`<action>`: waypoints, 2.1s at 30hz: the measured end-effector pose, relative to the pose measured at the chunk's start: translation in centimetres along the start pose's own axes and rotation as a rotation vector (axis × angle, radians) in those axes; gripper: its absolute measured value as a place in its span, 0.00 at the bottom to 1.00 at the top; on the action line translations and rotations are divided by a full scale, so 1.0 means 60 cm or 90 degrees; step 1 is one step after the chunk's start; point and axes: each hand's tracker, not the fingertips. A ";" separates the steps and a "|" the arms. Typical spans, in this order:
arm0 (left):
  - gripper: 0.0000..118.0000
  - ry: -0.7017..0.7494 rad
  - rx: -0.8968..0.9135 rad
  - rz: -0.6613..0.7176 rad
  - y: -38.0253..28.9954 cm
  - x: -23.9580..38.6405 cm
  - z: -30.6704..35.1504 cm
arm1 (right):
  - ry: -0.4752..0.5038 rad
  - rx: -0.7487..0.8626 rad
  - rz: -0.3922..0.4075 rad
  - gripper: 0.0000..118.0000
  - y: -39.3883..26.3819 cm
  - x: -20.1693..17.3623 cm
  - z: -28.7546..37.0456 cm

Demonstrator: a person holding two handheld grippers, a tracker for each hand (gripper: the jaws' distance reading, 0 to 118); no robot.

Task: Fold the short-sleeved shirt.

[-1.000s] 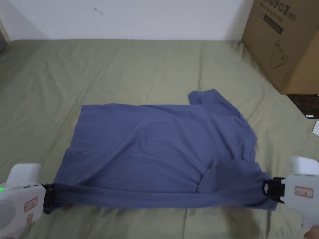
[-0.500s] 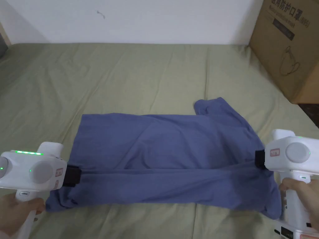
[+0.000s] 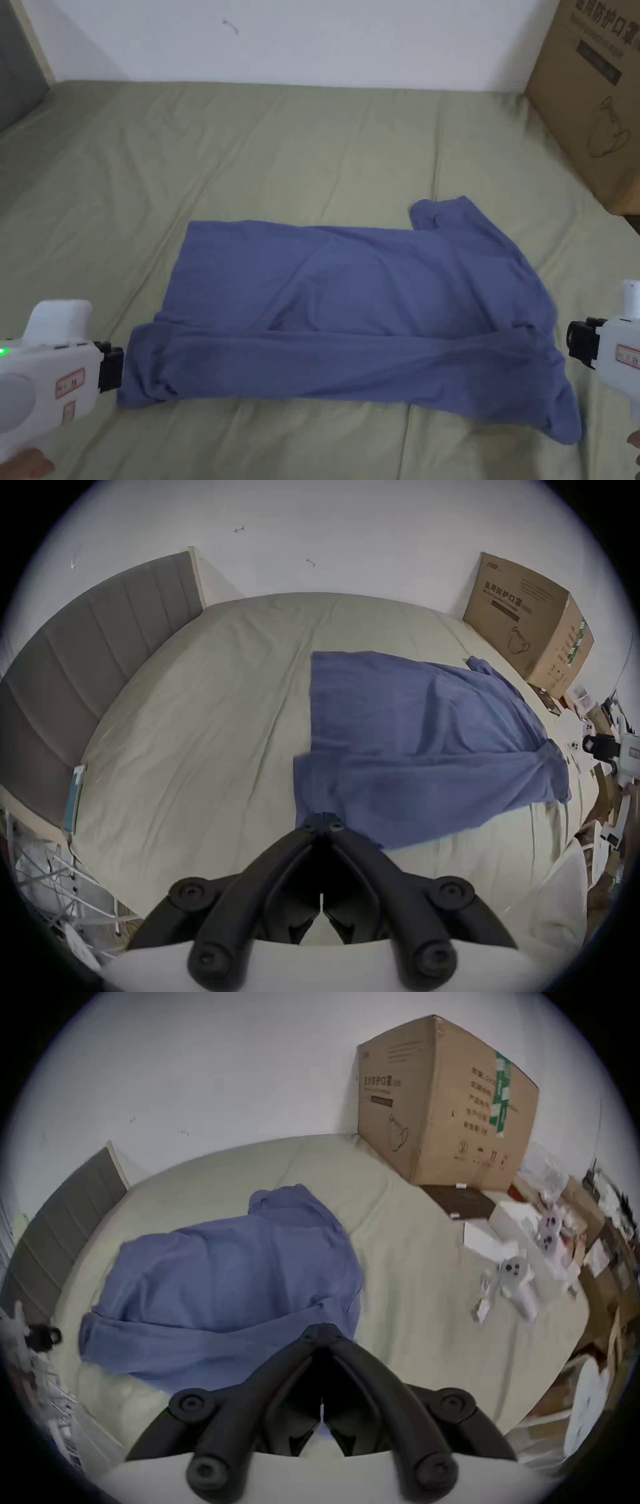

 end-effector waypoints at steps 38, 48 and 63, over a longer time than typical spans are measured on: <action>0.05 -0.007 -0.091 0.019 -0.008 0.003 -0.099 | 0.000 -0.070 -0.069 0.09 -0.090 0.032 -0.069; 0.05 -0.021 -0.061 -0.025 -0.004 -0.002 0.002 | 0.028 -0.080 -0.068 0.09 -0.099 0.060 0.029; 0.92 0.060 -0.165 -0.108 -0.138 0.012 0.003 | -0.046 -0.113 0.036 0.71 -0.197 0.055 0.062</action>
